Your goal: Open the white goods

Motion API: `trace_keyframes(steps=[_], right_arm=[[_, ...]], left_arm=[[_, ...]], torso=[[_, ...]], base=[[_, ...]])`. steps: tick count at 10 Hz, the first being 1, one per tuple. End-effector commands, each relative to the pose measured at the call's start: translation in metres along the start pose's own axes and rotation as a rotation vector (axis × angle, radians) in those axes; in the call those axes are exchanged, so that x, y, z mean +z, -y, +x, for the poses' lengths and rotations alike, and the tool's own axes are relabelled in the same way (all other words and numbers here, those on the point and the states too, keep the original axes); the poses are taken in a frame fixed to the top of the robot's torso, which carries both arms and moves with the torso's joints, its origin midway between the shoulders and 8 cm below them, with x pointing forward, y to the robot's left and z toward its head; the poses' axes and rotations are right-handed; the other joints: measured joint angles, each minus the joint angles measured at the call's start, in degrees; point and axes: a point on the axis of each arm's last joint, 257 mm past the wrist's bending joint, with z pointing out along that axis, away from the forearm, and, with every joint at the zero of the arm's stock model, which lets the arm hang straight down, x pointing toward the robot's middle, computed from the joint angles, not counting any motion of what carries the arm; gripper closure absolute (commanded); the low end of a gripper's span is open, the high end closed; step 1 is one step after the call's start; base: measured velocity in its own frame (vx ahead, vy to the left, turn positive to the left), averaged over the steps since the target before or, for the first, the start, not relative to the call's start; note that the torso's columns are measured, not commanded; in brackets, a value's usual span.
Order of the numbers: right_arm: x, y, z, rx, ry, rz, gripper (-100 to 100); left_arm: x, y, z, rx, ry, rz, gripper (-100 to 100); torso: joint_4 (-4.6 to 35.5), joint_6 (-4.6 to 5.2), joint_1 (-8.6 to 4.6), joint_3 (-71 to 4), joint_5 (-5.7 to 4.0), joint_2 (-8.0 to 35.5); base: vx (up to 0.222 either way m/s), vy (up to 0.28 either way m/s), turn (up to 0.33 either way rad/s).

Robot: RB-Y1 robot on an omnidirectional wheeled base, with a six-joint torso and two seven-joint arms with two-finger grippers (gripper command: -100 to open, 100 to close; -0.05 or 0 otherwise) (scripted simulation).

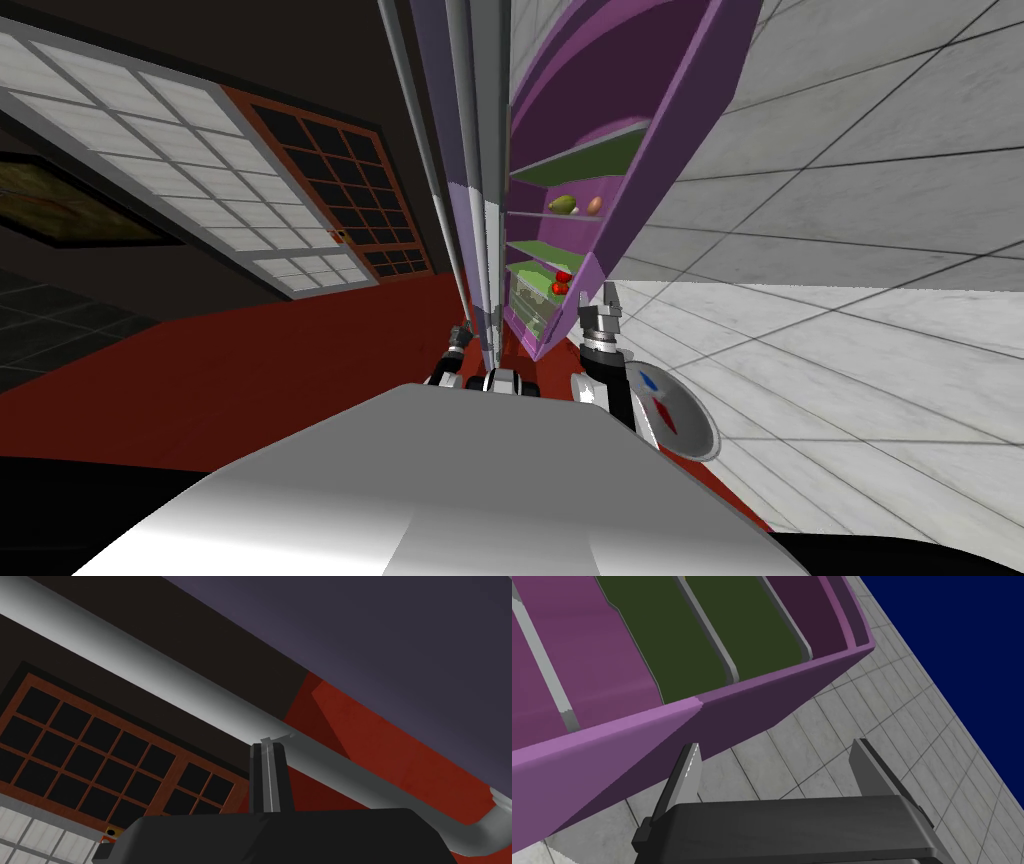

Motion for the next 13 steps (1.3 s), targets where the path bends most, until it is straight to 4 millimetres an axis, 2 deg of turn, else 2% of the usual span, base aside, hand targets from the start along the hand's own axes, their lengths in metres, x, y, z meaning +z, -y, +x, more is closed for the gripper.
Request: trace_keyframes(steps=[1,5,6,7,9,13], right_arm=[[0.000,0.000,0.000,0.000,0.000,0.000,0],[0.000,0.000,0.000,0.000,0.000,0.000,0],[0.000,0.000,0.000,0.000,0.000,0.000,0],[0.000,0.000,0.000,0.000,0.000,0.000,0],[0.000,0.000,0.000,0.001,0.000,0.000,0],[0.000,0.000,0.000,0.001,0.000,0.000,0]], left_arm=[[0.003,0.001,0.012,-0.005,-0.042,-0.013,100],[0.003,-0.005,0.025,-0.008,-0.091,-0.048,100],[0.001,-0.006,0.018,-0.005,-0.076,-0.049,100],[-0.003,-0.011,0.017,-0.011,-0.076,-0.047,-100],[-0.008,-0.018,0.014,-0.016,-0.073,-0.045,-100],[-0.018,-0.029,0.010,-0.025,-0.068,-0.043,-100]], torso=[[0.00,0.07,-0.25,0.02,-0.03,0.01],[0.07,-0.02,-0.21,0.02,-0.08,0.06],[0.06,-0.04,-0.27,0.16,-0.06,0.32],[-0.01,-0.16,-0.77,0.21,-0.17,0.37],[-0.28,0.04,-0.59,0.07,0.01,0.09],[-0.16,-0.21,0.07,0.06,0.05,0.11]], base=[[-0.014,0.310,-0.156],[0.000,0.332,-0.132],[-0.029,0.155,-0.044],[0.008,0.053,-0.039],[0.015,0.037,-0.019],[0.014,0.012,-0.034]])
